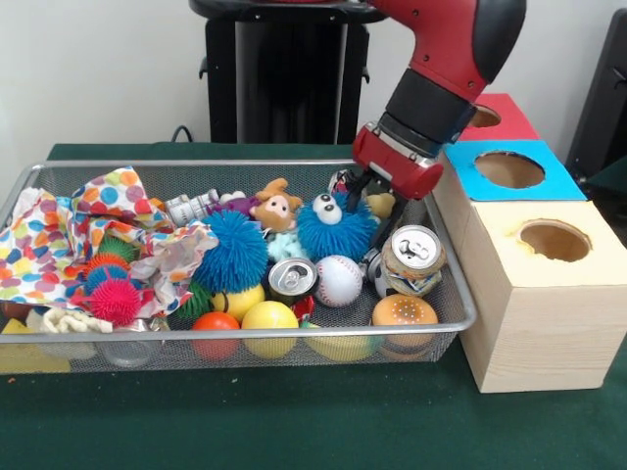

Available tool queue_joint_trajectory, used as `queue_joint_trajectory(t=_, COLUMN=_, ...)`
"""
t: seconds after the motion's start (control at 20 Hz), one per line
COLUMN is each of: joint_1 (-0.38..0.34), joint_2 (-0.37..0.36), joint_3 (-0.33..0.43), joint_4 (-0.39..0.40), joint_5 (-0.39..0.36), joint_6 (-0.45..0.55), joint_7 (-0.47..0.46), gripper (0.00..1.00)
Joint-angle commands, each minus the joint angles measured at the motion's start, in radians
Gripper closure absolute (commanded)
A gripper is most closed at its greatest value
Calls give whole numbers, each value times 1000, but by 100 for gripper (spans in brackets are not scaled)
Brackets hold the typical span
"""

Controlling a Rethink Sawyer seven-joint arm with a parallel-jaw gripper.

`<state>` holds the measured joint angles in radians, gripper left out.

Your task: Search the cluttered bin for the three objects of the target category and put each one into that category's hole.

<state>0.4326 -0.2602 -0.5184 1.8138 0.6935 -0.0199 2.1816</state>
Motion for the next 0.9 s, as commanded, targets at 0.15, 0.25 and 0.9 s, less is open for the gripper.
queue_joint_trajectory(t=0.15, joint_1=-172, joint_2=-4, joint_3=304, joint_4=118, joint_5=-123, joint_6=-141, joint_7=217, gripper=0)
queue_joint_trajectory(t=0.25, joint_1=-215, joint_2=2, joint_3=338, joint_4=133, joint_5=-164, joint_6=-206, joint_7=246, gripper=0)
queue_joint_trajectory(t=0.9, joint_1=-265, joint_2=4, joint_3=370, joint_4=144, joint_5=-202, joint_6=-254, joint_7=217, gripper=100)
